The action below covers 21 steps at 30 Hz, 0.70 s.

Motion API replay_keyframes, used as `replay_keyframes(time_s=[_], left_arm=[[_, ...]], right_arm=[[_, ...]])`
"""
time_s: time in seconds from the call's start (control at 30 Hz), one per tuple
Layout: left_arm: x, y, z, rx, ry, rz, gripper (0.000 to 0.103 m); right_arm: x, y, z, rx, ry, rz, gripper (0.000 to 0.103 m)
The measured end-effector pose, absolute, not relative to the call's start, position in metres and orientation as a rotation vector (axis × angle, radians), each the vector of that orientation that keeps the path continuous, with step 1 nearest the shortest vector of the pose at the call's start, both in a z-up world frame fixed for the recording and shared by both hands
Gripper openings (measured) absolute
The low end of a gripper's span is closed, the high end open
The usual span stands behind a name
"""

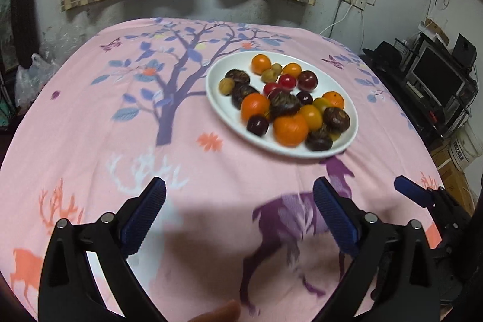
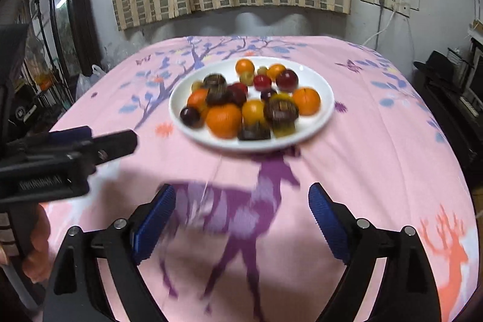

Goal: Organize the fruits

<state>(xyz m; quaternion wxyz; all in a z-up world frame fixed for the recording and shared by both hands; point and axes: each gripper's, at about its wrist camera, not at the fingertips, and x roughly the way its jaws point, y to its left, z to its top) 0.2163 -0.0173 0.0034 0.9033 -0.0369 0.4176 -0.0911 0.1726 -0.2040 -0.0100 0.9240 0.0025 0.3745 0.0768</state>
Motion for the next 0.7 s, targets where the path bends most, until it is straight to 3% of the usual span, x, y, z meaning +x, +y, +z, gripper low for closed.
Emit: replay_keyframes(time_s=[0.07, 0.37, 0.7], left_arm=[[0.199, -0.012, 0.001, -0.081, 0.875, -0.178, 0.098], [0.133, 0.003, -0.009, -0.069, 0.855, -0.144, 0.098], [0.116, 0.011, -0.029, -0.054, 0.883, -0.096, 0.098]], right_arm=[[0.156, -0.203, -0.011, 0.012, 0.762, 0.14, 0.096], [0.116, -0.202, -0.02, 0.063, 0.788, 0.099, 0.097], [0.105, -0.206, -0.034, 0.086, 0.809, 0.095, 0.099]])
